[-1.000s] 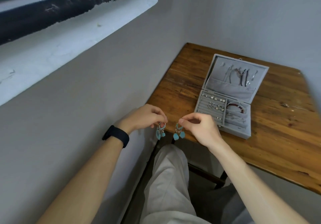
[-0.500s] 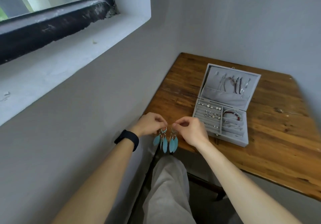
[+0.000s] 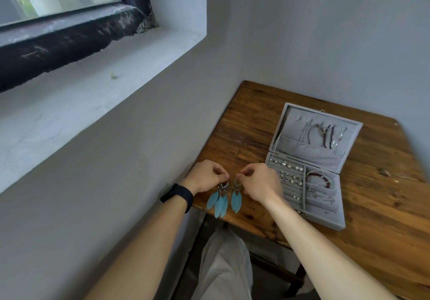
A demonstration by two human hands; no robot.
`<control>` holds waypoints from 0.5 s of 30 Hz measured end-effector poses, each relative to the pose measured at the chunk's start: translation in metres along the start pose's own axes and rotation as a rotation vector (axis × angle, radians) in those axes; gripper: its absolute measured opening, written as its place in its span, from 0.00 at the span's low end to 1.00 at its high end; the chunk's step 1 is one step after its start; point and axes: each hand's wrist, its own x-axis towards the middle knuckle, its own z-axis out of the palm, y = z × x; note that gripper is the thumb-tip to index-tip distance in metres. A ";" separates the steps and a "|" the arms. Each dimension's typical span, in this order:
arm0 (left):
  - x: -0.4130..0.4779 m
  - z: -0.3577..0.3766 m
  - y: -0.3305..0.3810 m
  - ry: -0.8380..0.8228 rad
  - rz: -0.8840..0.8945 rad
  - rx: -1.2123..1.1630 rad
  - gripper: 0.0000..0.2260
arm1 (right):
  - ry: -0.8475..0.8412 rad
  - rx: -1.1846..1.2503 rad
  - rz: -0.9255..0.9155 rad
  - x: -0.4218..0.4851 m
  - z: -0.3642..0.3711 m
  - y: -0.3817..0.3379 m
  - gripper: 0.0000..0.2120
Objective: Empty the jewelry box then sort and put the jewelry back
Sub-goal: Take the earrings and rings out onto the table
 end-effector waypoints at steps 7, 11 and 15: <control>0.017 0.013 -0.008 0.109 0.056 0.012 0.09 | -0.009 -0.150 0.044 0.012 -0.003 -0.002 0.08; 0.018 0.014 -0.007 0.145 0.074 0.066 0.09 | 0.004 -0.182 0.038 0.014 0.000 -0.002 0.09; 0.016 0.016 -0.006 0.175 0.069 0.075 0.09 | 0.040 -0.214 0.016 0.015 0.001 -0.004 0.12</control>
